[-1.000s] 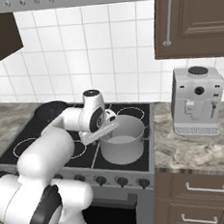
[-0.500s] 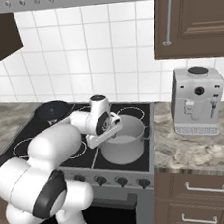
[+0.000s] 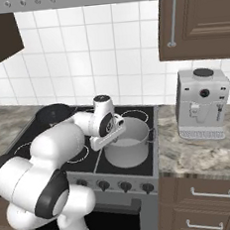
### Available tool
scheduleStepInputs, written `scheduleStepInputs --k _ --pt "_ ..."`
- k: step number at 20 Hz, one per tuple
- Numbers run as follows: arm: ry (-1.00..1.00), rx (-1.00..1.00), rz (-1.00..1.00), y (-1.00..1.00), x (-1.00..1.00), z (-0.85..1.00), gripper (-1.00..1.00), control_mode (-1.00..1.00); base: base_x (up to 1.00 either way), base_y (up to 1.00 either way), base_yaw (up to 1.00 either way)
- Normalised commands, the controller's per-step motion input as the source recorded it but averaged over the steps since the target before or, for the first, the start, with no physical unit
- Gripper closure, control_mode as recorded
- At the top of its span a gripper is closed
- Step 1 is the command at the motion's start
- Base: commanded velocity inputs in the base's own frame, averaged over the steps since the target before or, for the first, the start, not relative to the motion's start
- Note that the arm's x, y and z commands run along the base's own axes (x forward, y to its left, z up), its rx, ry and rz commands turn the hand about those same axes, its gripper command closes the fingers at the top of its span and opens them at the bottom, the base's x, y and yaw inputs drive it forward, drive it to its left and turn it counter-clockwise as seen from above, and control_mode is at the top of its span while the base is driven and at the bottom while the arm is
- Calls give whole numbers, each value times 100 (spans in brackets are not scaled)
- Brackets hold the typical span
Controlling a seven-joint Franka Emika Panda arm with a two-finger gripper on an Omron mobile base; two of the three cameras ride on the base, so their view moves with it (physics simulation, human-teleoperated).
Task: Move the pot and pan from the stove into the sink.
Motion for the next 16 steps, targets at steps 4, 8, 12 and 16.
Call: scheduleStepInputs --k 4,8,12,16 --pt "-1 0 0 0 0 12 100 -100 0 0 0" --pt "-3 2 0 1 -4 54 100 -100 0 0 0" --pt "-4 1 1 10 -7 77 100 -100 0 0 0" --pt "-3 1 7 23 -17 84 100 -100 0 0 0"
